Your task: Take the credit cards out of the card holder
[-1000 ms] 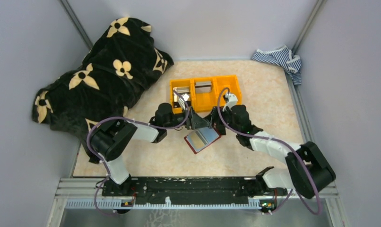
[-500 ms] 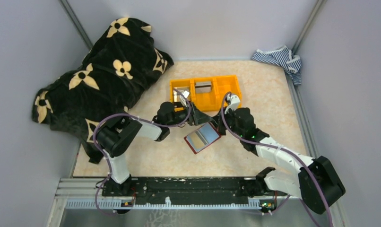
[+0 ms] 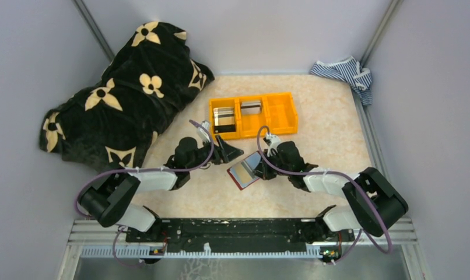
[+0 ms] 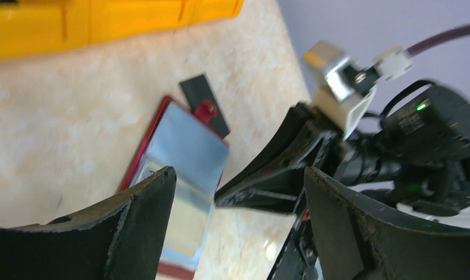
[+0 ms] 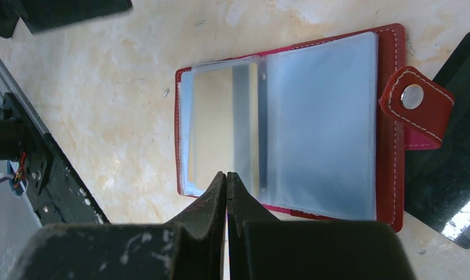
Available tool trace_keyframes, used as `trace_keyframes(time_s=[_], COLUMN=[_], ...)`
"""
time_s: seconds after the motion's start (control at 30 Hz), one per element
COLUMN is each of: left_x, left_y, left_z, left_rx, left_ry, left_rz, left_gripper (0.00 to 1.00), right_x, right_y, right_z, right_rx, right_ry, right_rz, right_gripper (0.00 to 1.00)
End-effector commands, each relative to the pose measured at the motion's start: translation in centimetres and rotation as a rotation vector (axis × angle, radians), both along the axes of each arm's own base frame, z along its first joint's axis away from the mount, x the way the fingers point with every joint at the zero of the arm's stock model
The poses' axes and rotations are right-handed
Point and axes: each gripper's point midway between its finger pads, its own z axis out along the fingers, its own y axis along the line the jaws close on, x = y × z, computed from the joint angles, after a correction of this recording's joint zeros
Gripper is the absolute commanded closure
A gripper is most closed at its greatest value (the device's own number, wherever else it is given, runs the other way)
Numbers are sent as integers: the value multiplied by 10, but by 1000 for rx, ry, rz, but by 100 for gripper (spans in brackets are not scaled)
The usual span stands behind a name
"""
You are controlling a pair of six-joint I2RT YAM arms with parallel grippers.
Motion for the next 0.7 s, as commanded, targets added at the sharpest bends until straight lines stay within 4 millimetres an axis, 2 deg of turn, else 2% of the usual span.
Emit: trace_keyframes(time_s=[0.0, 0.13, 0.23, 0.3, 0.5, 0.67], left_x=[-25, -45, -49, -49, -40, -28], left_y=[13, 16, 15, 12, 2, 10], left_z=[-40, -63, -81, -83, -84, -91], left_rx=[140, 182, 203, 183, 156, 183], left_ry=[82, 164, 212, 222, 222, 233], left_rz=[-17, -72, -88, -97, -103, -77], left_gripper=[13, 13, 13, 13, 14, 14], right_x=[7, 9, 12, 16, 25, 15], right_y=[12, 9, 4, -1, -26, -22], right_z=[18, 9, 4, 5, -12, -21], right_rx=[60, 48, 22, 13, -116, -122], right_ry=[-58, -56, -42, -44, -14, 23], right_rz=[20, 1, -40, -82, -200, -141], right_gripper=[100, 100, 100, 100, 100, 100])
